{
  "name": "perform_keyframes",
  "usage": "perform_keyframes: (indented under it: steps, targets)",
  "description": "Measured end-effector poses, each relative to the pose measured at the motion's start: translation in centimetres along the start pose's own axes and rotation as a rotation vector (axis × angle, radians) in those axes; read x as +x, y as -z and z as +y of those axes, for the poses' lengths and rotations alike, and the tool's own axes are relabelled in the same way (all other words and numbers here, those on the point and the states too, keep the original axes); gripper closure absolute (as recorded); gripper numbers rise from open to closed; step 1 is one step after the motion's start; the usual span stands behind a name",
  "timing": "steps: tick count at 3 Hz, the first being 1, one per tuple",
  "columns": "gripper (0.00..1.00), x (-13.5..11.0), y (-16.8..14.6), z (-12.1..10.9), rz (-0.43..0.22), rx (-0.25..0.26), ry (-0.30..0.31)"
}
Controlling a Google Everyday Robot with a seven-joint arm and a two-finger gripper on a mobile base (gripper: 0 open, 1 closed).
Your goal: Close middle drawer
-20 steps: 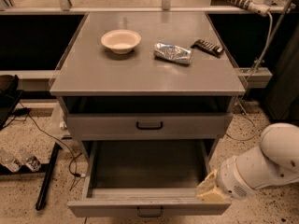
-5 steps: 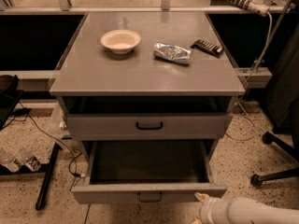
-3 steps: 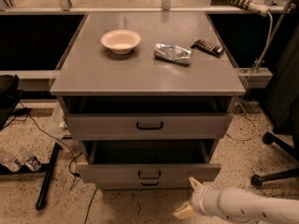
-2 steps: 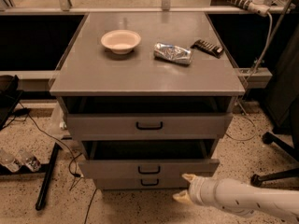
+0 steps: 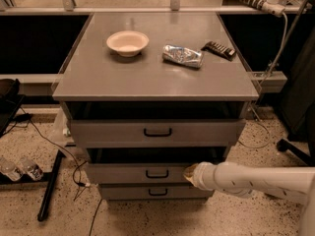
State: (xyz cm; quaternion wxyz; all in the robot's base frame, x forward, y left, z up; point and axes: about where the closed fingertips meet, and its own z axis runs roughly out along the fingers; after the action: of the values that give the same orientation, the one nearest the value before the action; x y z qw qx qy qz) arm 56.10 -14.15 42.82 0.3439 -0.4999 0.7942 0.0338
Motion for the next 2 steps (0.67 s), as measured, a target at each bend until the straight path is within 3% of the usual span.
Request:
perform_keyframes:
  steps: [1, 2]
  targets:
    - [0.85, -0.27, -0.38, -0.37, 0.005, 0.0, 0.013]
    - [0.62, -0.27, -0.36, -0.35, 0.005, 0.0, 0.014]
